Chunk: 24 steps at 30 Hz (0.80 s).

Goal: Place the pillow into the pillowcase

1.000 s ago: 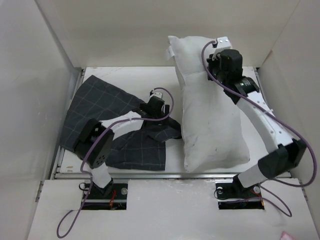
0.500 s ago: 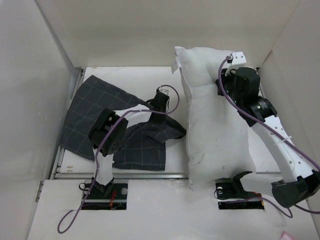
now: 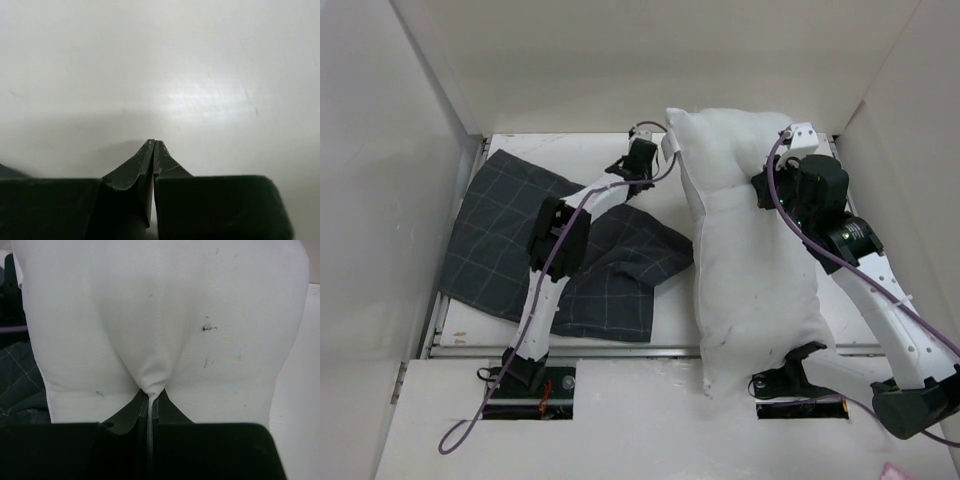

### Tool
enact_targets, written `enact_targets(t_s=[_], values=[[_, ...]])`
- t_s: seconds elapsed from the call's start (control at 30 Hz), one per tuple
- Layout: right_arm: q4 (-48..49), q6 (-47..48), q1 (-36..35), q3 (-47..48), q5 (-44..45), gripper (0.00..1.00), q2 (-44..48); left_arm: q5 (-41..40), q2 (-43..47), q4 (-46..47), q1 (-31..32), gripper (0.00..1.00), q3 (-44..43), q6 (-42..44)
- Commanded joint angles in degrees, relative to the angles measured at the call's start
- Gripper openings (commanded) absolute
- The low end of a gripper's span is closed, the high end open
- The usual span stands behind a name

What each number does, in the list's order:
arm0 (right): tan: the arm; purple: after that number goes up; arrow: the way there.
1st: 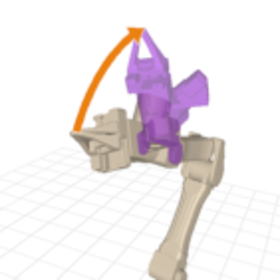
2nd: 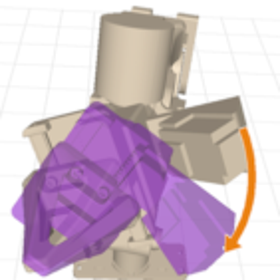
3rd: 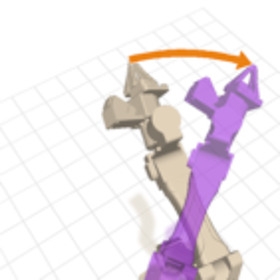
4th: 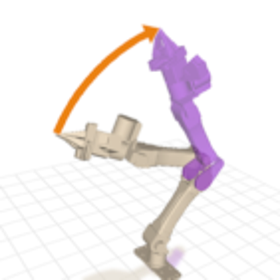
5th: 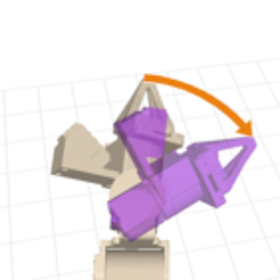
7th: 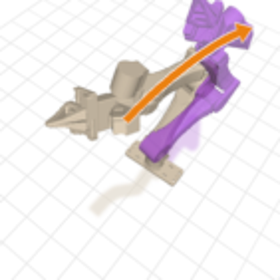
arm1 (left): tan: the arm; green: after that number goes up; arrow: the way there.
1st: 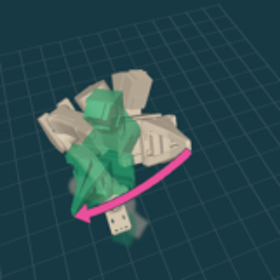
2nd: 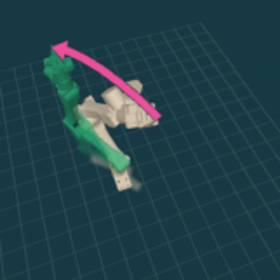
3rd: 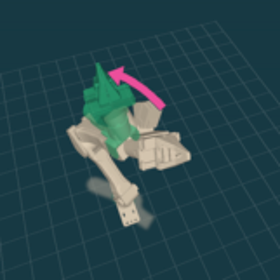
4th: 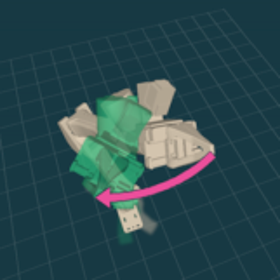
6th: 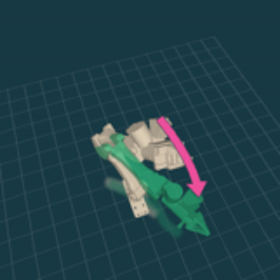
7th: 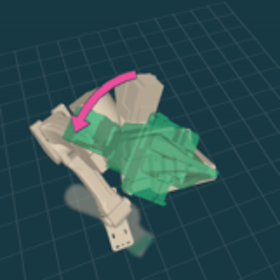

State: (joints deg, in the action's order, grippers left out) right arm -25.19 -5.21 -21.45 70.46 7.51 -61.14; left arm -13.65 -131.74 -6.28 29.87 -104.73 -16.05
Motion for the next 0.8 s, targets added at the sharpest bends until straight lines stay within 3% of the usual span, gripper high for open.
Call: enact_targets(t_s=[0.0,0.1,0.13,0.2,0.23,0.27,0.37,0.5,0.77], values=[[3.83,-1.55,0.01,0.38,1.19,0.0,2.87,-5.67,-2.37,0.83,-2.79,0.0,-11.68,-2.14],[2.69,-1.55,0.01,-0.14,2.77,0.0,2.87,-0.26,-6.16,-5.39,-4.46,0.0,-20.49,-0.92],[2.69,-2.08,0.01,-0.14,2.78,0.0,2.87,4.11,-4.59,-6.01,-4.47,0.07,-19.39,2.22],[2.69,-2.08,0.01,-0.14,4.09,0.0,2.87,6.08,-0.12,-6.02,-4.47,0.48,-13.96,3.92],[2.69,-2.08,0.01,-0.14,4.09,0.0,2.87,7.14,2.69,-5.41,-4.47,0.68,-6.27,3.92],[2.69,-2.08,0.01,-0.75,4.09,0.0,2.87,10.02,8.37,-4.1,-3.95,0.79,-2.19,5.06],[3.92,-2.08,0.01,-1.29,3.48,0.0,2.87,13.38,17.53,-2.77,-3.16,1.0,11.27,5.07],[5.06,-2.08,0.01,-2.51,3.48,0.0,1.74,10.5,19.95,-4.52,0.53,1.0,18.5,3.32],[6.21,-2.08,0.01,-2.52,2.95,0.0,0.06,4.6,15.91,-6.9,3.27,0.99,19.83,0.59]])
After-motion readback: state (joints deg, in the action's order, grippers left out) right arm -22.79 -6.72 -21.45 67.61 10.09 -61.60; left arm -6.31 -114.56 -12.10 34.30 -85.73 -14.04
